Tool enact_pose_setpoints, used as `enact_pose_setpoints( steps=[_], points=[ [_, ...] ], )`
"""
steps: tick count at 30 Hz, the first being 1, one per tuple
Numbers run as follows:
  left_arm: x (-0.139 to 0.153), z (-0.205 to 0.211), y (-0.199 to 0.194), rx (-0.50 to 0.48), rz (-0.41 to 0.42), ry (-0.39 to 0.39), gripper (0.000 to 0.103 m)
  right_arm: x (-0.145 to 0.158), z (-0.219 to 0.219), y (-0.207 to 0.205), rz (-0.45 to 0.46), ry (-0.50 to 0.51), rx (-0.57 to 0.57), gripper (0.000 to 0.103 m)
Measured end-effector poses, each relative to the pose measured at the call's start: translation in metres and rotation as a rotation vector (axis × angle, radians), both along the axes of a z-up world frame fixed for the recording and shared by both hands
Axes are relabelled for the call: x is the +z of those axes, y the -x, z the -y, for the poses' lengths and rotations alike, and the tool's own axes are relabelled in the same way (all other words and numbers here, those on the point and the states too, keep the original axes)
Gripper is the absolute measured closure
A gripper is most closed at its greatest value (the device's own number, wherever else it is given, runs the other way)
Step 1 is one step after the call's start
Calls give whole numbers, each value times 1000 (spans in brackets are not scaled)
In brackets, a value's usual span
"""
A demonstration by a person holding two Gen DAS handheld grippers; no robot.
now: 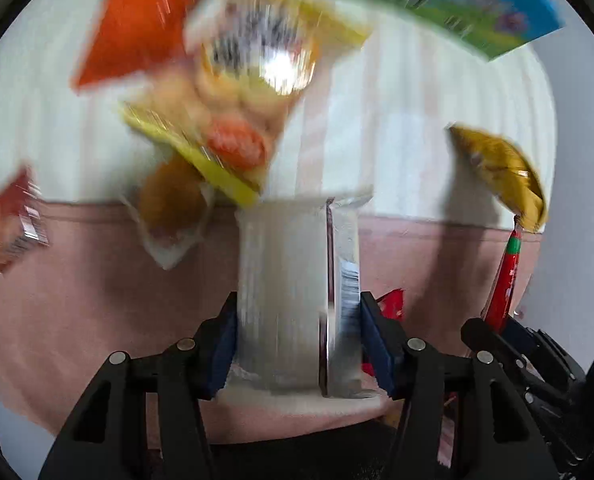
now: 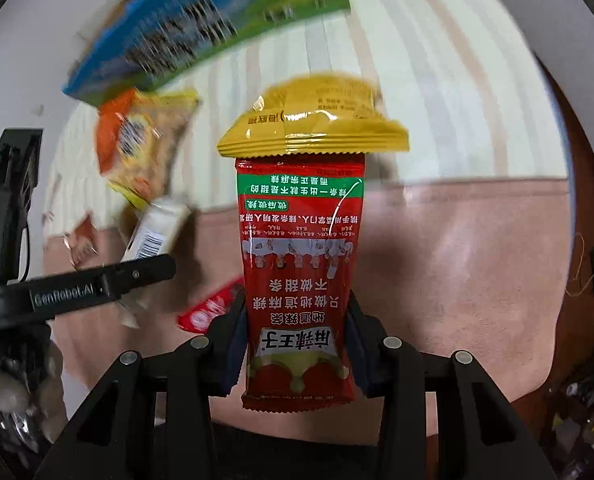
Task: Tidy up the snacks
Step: 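Carry the bread and red packet into the box and open both tools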
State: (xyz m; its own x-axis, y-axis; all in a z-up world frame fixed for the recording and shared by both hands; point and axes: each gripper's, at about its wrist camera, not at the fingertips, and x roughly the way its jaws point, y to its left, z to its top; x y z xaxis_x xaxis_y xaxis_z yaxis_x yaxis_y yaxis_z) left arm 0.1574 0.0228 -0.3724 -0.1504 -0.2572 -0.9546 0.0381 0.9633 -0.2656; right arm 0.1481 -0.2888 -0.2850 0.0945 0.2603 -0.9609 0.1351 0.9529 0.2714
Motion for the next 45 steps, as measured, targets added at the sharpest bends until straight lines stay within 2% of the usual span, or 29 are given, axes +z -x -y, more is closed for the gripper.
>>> enact_pose_setpoints(
  steps=[4,8,11,14,15,20,22,26,29,30,33,36,37,40,42,45],
  points=[
    [-32,-6,-10,34,-51,11,44,-40,6,4,-132,4,36,55],
    [-34,-7,-7,35,-18,-16,46,-56,12,8,-128,13,17,55],
    [-16,8,7,12,7,-45,46,-57,0,9,-114,20,12,57],
    [-11,14,22,-20,14,-63,46,-51,6,26,-127,0,13,58],
    [-10,13,38,-25,14,-65,46,-51,8,30,-132,-10,10,58],
    [4,9,51,-30,34,-55,46,-35,17,42,-115,-79,-23,58],
    [15,10,44,-32,66,-44,46,-16,17,42,-79,-105,-23,58],
    [63,2,35,-23,148,0,47,28,16,29,12,-161,-12,58],
    [102,-12,21,-2,207,66,47,73,10,2,100,-197,-3,58],
    [123,-14,13,4,245,87,46,87,8,-9,129,-204,-1,58],
    [172,-15,-17,5,338,120,46,125,11,-48,226,-205,14,58],
    [210,-11,-56,5,420,115,46,157,6,-100,315,-164,35,58],
    [215,-3,-73,4,440,104,46,165,6,-117,338,-142,39,58],
    [233,-14,-118,6,487,39,46,177,5,-176,364,-78,51,58],
    [228,-16,-149,17,475,7,46,175,0,-217,353,-36,60,58],
    [208,-17,-202,22,411,-54,46,162,0,-276,321,16,59,58]
  ],
)
